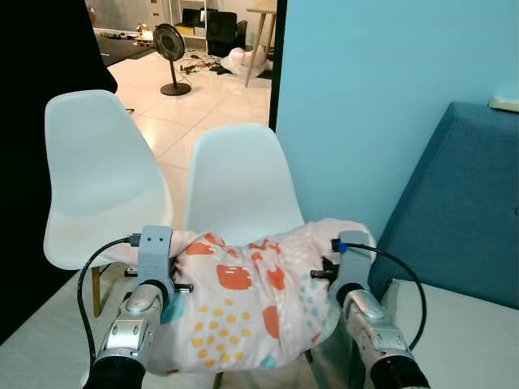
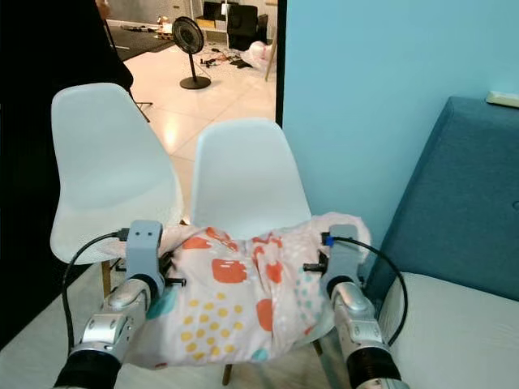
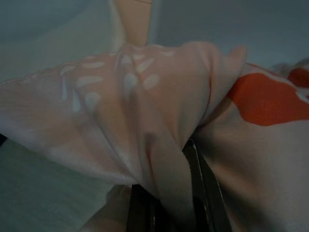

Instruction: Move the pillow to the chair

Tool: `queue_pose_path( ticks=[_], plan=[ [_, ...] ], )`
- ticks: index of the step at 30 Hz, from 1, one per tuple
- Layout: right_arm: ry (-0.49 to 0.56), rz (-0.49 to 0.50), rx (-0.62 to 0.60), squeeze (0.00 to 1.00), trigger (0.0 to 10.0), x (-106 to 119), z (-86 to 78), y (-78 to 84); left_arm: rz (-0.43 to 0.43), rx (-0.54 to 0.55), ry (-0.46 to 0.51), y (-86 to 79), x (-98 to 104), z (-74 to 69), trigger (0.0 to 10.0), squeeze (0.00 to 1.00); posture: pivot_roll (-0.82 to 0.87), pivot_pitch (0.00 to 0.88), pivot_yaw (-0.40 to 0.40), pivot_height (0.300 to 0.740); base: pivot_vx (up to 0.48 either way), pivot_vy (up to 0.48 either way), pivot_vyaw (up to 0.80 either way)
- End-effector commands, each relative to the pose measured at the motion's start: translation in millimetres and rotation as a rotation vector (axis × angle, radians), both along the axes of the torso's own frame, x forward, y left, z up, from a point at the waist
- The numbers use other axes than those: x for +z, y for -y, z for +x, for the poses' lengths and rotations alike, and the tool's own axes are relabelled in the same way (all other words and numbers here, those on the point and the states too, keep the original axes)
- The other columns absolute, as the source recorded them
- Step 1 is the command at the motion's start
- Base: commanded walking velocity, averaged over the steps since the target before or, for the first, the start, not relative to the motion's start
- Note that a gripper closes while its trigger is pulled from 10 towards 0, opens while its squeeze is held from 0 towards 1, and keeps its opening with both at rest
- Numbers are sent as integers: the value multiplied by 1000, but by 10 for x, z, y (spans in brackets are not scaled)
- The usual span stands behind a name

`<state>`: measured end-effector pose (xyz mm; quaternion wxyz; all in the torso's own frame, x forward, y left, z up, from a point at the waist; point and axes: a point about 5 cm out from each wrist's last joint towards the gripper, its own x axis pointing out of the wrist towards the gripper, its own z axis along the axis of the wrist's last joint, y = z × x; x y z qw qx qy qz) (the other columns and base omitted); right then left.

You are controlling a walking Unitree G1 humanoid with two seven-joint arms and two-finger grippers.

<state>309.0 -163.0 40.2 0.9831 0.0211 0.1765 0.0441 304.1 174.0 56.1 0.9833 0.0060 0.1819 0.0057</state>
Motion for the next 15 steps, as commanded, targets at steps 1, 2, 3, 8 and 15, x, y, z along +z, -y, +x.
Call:
queue_pose_path(
  ticks=[1, 2, 3, 8, 15],
  plan=[
    [32, -9, 61, 0, 10000, 70, 58, -104, 16, -2, 33, -1, 42, -8, 10000, 0, 27, 44, -15, 740, 0, 0, 0],
    [31, -10, 66, 0, 10000, 68, 58, -111, 20, -1, 28, -7, 32, -17, 10000, 0, 27, 44, -15, 740, 0, 0, 0],
    [31, -10, 66, 0, 10000, 68, 58, -111, 20, -1, 28, -7, 32, -17, 10000, 0, 27, 44, -15, 740, 0, 0, 0],
    [17, -23, 78, 0, 10000, 33, 45, -111, 40, 16, 9, -45, -15, -54, 10000, 0, 29, 44, -21, 740, 0, 0, 0],
    [-14, -30, 83, 0, 10000, -43, 51, -131, 60, 13, -17, -47, -98, -74, 10000, 0, 24, 52, -22, 740, 0, 0, 0]
  ],
)
